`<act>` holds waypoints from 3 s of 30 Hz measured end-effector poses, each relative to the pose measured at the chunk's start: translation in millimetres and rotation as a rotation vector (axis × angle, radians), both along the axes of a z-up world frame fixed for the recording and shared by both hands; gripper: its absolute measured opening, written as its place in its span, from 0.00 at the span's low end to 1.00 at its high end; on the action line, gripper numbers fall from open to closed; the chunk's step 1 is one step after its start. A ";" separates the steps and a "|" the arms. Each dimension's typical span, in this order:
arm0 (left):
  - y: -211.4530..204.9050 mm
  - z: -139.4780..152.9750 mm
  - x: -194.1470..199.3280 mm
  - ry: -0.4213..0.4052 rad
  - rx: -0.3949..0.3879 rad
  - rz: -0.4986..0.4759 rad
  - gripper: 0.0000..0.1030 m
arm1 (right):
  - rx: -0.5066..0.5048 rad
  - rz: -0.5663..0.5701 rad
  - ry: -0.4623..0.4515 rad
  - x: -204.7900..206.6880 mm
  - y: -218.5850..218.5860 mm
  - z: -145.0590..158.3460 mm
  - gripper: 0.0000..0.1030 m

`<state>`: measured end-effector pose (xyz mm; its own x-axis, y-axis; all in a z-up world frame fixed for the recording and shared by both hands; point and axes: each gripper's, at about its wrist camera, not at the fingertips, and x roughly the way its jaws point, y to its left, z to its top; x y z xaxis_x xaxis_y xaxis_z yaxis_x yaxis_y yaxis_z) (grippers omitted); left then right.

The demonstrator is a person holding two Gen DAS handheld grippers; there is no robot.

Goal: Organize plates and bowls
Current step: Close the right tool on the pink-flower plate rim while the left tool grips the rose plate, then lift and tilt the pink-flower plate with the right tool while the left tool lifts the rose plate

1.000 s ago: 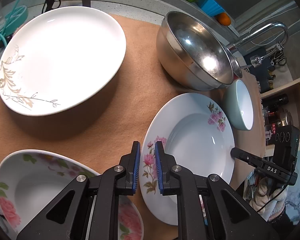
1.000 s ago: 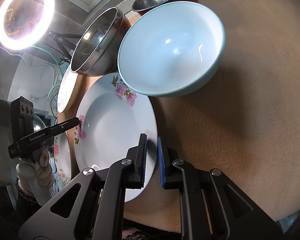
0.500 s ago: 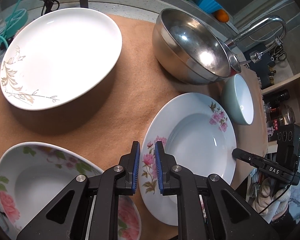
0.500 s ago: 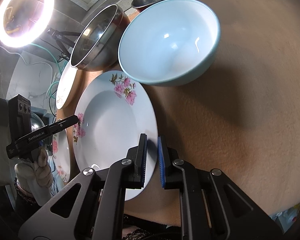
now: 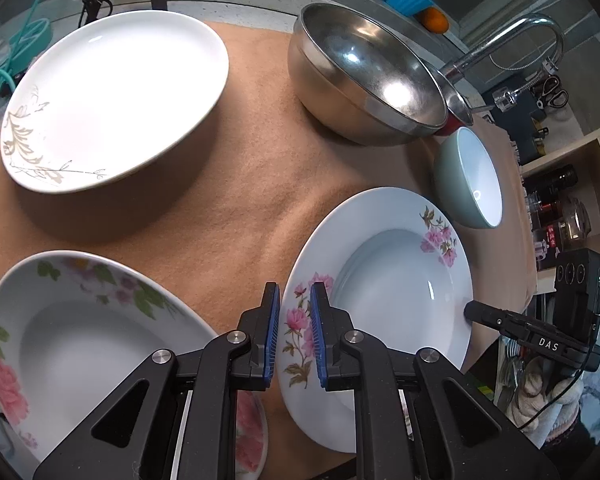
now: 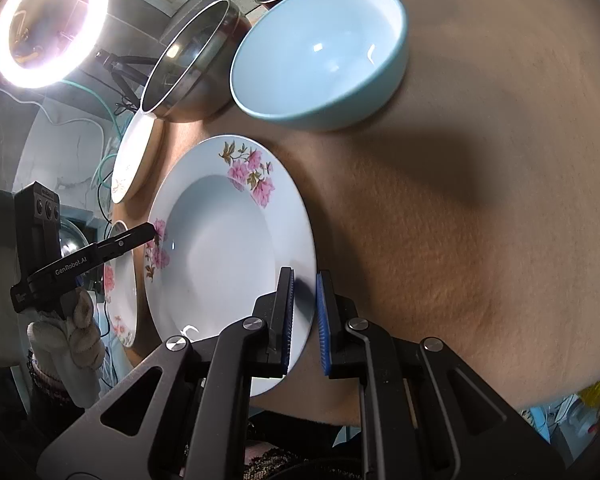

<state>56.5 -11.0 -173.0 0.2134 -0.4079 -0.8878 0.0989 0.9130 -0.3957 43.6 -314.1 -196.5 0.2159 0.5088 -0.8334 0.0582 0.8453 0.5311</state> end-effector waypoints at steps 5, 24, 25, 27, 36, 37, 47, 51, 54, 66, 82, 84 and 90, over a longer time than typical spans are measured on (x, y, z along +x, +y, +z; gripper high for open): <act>-2.7 -0.1 -3.7 -0.001 0.002 -0.005 0.13 | 0.003 -0.001 0.005 -1.0 0.8 -1.3 0.11; -8.2 -0.3 -10.7 -0.009 0.008 -0.006 0.14 | -0.002 0.011 0.004 -2.7 3.1 -4.6 0.11; -8.0 -0.4 -10.9 -0.009 0.007 -0.004 0.14 | -0.005 0.013 0.003 -2.6 3.5 -4.5 0.11; -7.8 -0.6 -11.5 -0.010 0.007 -0.002 0.14 | -0.008 0.017 0.000 -2.7 3.6 -4.3 0.11; -2.6 5.7 -12.6 -0.030 -0.003 0.017 0.13 | -0.050 0.029 -0.019 -3.3 4.6 1.3 0.12; -1.1 9.4 -13.0 -0.039 -0.010 0.019 0.13 | -0.056 0.028 -0.027 -3.6 3.9 3.5 0.12; 32.7 50.9 -27.3 -0.157 -0.029 0.114 0.14 | -0.084 0.030 -0.133 1.4 6.3 40.2 0.22; 51.5 57.5 -40.8 -0.178 -0.033 0.188 0.14 | -0.078 0.079 -0.186 3.2 25.5 55.4 0.29; 66.7 59.2 -53.7 -0.187 -0.031 0.251 0.14 | -0.075 0.137 -0.214 5.6 45.4 63.3 0.29; 133.0 49.9 -110.4 -0.186 0.010 0.507 0.14 | -0.058 0.364 -0.266 15.8 140.7 67.4 0.29; 172.8 15.0 -132.6 -0.118 -0.011 0.614 0.14 | -0.081 0.506 -0.226 37.0 217.1 40.1 0.29; 172.8 12.1 -132.6 -0.112 -0.017 0.614 0.14 | -0.085 0.511 -0.221 38.0 220.3 37.5 0.29; 175.4 5.7 -131.8 -0.096 -0.033 0.618 0.14 | -0.087 0.531 -0.209 40.5 231.7 30.5 0.29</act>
